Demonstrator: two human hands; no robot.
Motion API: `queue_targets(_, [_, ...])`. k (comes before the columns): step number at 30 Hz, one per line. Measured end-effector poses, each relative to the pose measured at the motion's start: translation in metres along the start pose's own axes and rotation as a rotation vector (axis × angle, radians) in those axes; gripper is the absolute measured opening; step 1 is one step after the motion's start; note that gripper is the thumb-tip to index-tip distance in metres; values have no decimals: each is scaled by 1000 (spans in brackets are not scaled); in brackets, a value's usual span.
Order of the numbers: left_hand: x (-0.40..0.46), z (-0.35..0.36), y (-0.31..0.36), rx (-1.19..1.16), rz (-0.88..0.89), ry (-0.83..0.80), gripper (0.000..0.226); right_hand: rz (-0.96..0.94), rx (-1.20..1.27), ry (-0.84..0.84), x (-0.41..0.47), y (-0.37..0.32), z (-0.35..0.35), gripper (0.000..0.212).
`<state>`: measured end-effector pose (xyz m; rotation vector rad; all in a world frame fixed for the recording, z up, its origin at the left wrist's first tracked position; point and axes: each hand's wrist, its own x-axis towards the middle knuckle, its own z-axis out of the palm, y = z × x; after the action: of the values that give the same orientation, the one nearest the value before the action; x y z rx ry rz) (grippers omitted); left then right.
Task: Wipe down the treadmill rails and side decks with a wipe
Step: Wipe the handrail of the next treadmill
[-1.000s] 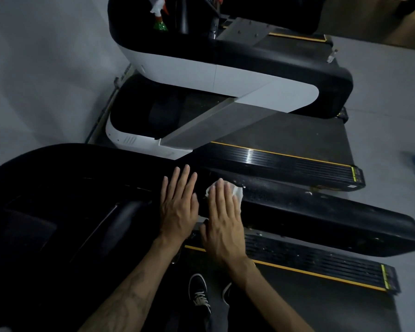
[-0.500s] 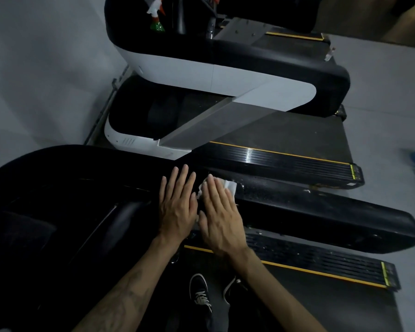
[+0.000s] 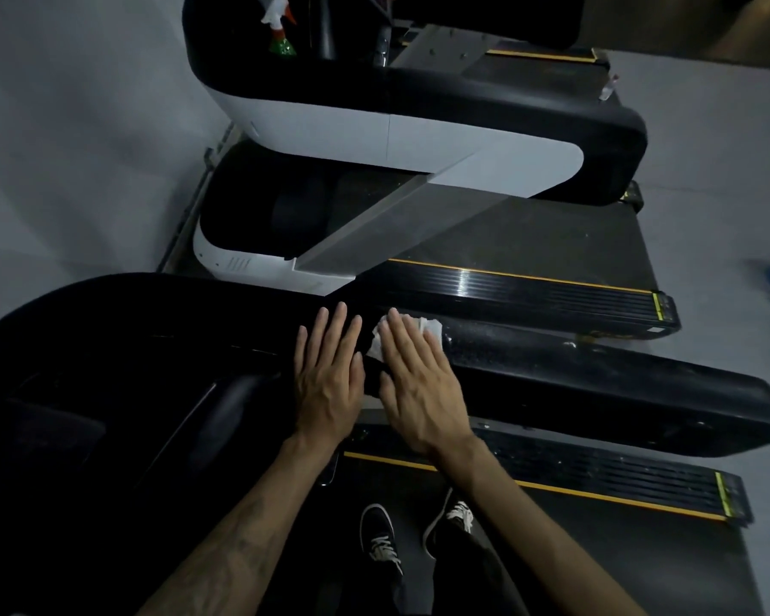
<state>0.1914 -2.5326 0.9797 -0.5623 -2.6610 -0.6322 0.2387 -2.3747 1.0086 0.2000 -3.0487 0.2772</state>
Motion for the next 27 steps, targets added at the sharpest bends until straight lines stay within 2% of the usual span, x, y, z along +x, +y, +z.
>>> queue_targets(5, [11,-11,-3,24,21,-39,46,157,63,73,-19,-26,9,71])
queue_targets(11, [52,-20,-18,10,88,-175,46,7,72,-29,22,-6,-9,67])
queue_targets(17, [56,-12,-17,17,48,-241,56,240,47,37,5,-30,-3,70])
queue_targets(19, [55,-12,-18,35,61,-249,56,212,60,30,9,-35,-3,69])
queue_targets(23, [53,-11,-17,71,78,-243,56,46,86,-96,33,-7,-20,75])
queue_targets(27, [53,-12,-17,84,88,-258,58,118,95,-76,31,2,-22,76])
